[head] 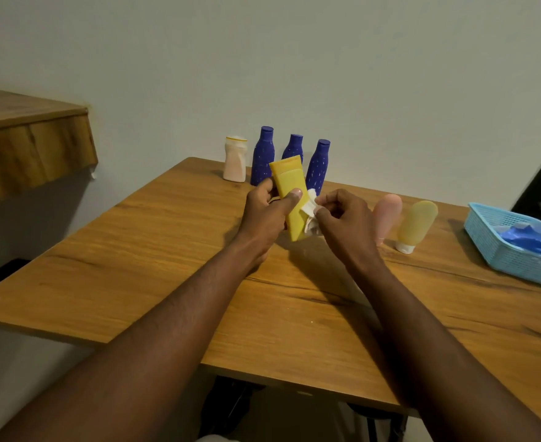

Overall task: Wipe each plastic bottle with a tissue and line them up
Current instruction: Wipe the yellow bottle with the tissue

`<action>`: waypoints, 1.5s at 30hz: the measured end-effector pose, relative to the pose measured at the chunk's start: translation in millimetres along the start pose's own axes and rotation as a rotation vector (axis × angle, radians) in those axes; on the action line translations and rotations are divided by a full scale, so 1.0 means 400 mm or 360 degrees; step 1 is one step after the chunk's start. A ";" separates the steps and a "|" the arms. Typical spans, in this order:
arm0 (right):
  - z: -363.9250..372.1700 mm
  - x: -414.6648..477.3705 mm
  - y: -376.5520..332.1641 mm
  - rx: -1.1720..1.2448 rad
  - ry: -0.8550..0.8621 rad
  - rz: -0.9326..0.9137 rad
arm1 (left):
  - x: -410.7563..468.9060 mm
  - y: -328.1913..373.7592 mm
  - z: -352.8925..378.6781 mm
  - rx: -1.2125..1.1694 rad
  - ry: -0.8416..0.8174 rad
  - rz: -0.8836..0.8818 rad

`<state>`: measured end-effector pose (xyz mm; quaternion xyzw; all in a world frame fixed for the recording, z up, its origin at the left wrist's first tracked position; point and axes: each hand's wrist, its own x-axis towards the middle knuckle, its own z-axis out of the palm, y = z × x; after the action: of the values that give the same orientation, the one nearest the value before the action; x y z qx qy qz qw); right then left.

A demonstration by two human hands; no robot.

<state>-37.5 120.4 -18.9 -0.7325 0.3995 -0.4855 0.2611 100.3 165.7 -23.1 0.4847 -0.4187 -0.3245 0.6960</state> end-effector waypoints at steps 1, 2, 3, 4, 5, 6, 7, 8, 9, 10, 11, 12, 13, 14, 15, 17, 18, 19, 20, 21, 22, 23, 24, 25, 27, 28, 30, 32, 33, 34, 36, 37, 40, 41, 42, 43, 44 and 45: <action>0.000 0.000 0.000 -0.0020 0.0011 -0.0060 | -0.003 -0.002 0.001 0.0016 -0.0053 -0.0013; -0.001 0.000 -0.002 -0.0011 0.0038 -0.0108 | -0.006 -0.004 0.003 0.0040 -0.0102 -0.0023; -0.002 0.001 -0.003 0.0018 0.0073 -0.0142 | -0.008 -0.005 0.005 0.0070 -0.0146 -0.0029; -0.004 0.000 -0.006 0.0051 0.0113 -0.0169 | -0.011 -0.006 0.006 0.0105 -0.0185 -0.0033; -0.006 0.001 -0.009 0.0078 0.0154 -0.0188 | -0.014 -0.006 0.008 0.0135 -0.0219 -0.0037; -0.007 0.001 -0.012 0.0102 0.0195 -0.0206 | -0.017 -0.005 0.009 0.0159 -0.0247 -0.0040; -0.009 0.002 -0.014 0.0128 0.0235 -0.0226 | -0.019 -0.005 0.011 0.0177 -0.0272 -0.0041; -0.012 0.002 -0.017 0.0153 0.0270 -0.0250 | -0.020 -0.005 0.012 0.0189 -0.0294 -0.0036; -0.014 0.002 -0.021 0.0173 0.0303 -0.0283 | -0.021 -0.006 0.013 0.0196 -0.0317 -0.0032; -0.015 0.003 -0.023 0.0179 0.0334 -0.0321 | -0.022 -0.006 0.014 0.0199 -0.0342 -0.0029; -0.015 0.003 -0.026 0.0165 0.0366 -0.0364 | -0.022 -0.006 0.014 0.0205 -0.0366 -0.0024; -0.014 0.004 -0.029 0.0132 0.0395 -0.0404 | -0.023 -0.006 0.014 0.0217 -0.0384 -0.0016; -0.013 0.004 -0.032 0.0099 0.0415 -0.0439 | -0.024 -0.006 0.015 0.0236 -0.0394 -0.0004; -0.012 0.003 -0.037 0.0068 0.0424 -0.0467 | -0.024 -0.006 0.016 0.0261 -0.0398 0.0010; -0.012 0.001 -0.042 0.0032 0.0422 -0.0494 | -0.025 -0.006 0.018 0.0287 -0.0403 0.0028; -0.012 -0.007 -0.056 -0.0051 0.0377 -0.0550 | -0.027 -0.007 0.022 0.0330 -0.0415 0.0071; -0.012 -0.012 -0.064 -0.0092 0.0336 -0.0579 | -0.028 -0.009 0.023 0.0354 -0.0414 0.0095; -0.011 -0.017 -0.072 -0.0137 0.0290 -0.0609 | -0.029 -0.011 0.024 0.0377 -0.0409 0.0120; -0.010 -0.021 -0.078 -0.0187 0.0246 -0.0636 | -0.029 -0.012 0.024 0.0398 -0.0399 0.0142; -0.009 -0.023 -0.084 -0.0234 0.0213 -0.0666 | -0.029 -0.013 0.024 0.0417 -0.0384 0.0157; -0.008 -0.024 -0.088 -0.0273 0.0193 -0.0698 | -0.029 -0.012 0.024 0.0424 -0.0372 0.0162; -0.007 -0.023 -0.089 -0.0300 0.0184 -0.0726 | -0.030 -0.012 0.023 0.0419 -0.0363 0.0156; -0.008 -0.022 -0.090 -0.0315 0.0182 -0.0748 | -0.031 -0.010 0.023 0.0408 -0.0358 0.0147; -0.010 -0.021 -0.089 -0.0321 0.0186 -0.0764 | -0.031 -0.010 0.023 0.0402 -0.0357 0.0141; -0.020 -0.018 -0.085 -0.0283 0.0213 -0.0782 | -0.031 -0.011 0.022 0.0412 -0.0364 0.0162; -0.027 -0.015 -0.081 -0.0236 0.0236 -0.0780 | -0.031 -0.011 0.022 0.0427 -0.0372 0.0179; -0.038 -0.007 -0.074 -0.0119 0.0298 -0.0732 | -0.031 -0.010 0.022 0.0439 -0.0387 0.0187; -0.046 0.001 -0.067 -0.0042 0.0352 -0.0651 | -0.033 -0.008 0.024 0.0441 -0.0390 0.0168; -0.048 0.003 -0.064 -0.0033 0.0368 -0.0625 | -0.033 -0.009 0.025 0.0445 -0.0390 0.0162; -0.049 0.003 -0.063 -0.0043 0.0378 -0.0619 | -0.033 -0.009 0.026 0.0455 -0.0390 0.0162; -0.051 0.002 -0.064 -0.0116 0.0395 -0.0671 | -0.034 -0.008 0.027 0.0479 -0.0395 0.0171; -0.051 0.001 -0.068 -0.0162 0.0395 -0.0719 | -0.034 -0.008 0.028 0.0484 -0.0400 0.0176; -0.034 -0.010 -0.088 -0.0275 0.0324 -0.0916 | -0.035 -0.006 0.025 0.0470 -0.0417 0.0166; -0.023 -0.015 -0.094 -0.0313 0.0275 -0.0989 | -0.036 -0.006 0.023 0.0496 -0.0427 0.0177; -0.014 -0.019 -0.100 -0.0335 0.0216 -0.1042 | -0.036 -0.007 0.020 0.0548 -0.0426 0.0209; -0.008 -0.020 -0.105 -0.0335 0.0163 -0.1066 | -0.035 -0.008 0.017 0.0583 -0.0426 0.0233; -0.007 -0.018 -0.109 -0.0318 0.0132 -0.1063 | -0.035 -0.009 0.015 0.0581 -0.0424 0.0230; -0.010 -0.013 -0.110 -0.0292 0.0130 -0.1049 | -0.035 -0.008 0.015 0.0544 -0.0426 0.0209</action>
<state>-27.7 148.6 13.8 -0.8225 0.1935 -0.5347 0.0070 88.5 174.5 -28.8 0.5200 -0.5870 -0.2641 0.5616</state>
